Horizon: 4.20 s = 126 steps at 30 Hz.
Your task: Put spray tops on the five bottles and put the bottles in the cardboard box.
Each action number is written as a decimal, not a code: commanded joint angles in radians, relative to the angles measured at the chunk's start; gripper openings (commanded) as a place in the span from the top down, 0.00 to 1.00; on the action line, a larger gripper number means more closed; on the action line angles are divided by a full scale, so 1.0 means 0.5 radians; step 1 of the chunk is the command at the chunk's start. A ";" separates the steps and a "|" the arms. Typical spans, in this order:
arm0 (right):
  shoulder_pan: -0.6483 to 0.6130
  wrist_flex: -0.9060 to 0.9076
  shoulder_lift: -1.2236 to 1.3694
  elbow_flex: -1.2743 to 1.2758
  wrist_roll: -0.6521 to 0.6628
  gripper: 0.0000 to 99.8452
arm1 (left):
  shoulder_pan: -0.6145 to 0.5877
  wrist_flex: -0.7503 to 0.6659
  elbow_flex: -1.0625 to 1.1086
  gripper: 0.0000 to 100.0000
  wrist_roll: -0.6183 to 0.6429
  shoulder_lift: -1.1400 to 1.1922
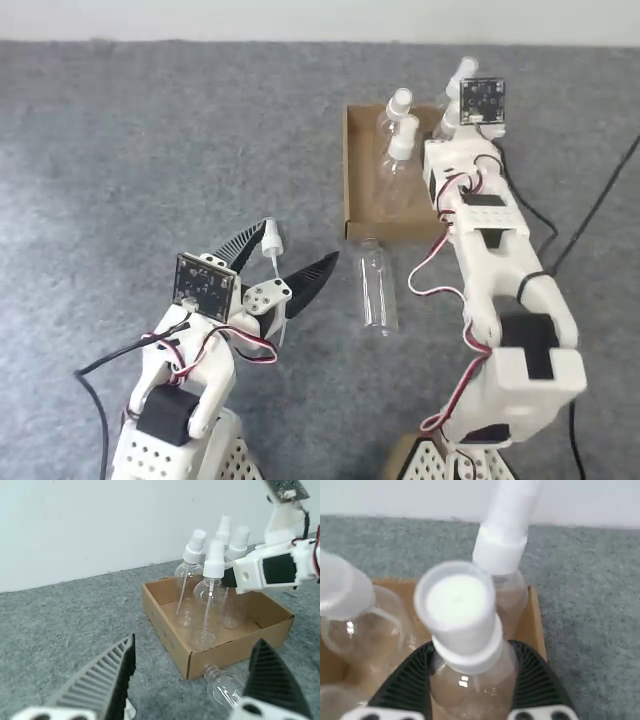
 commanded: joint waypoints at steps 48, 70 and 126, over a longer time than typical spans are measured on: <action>0.011 0.051 -0.219 -0.203 -0.003 0.70 | 0.003 -0.055 -0.020 0.66 -0.021 -0.003; -0.008 0.606 -0.238 -0.786 -0.003 0.70 | 0.003 -0.055 -0.020 0.66 -0.021 -0.003; -1.082 2.426 -0.707 -0.147 -0.224 0.61 | -0.638 -0.288 -0.032 0.82 -0.025 -0.006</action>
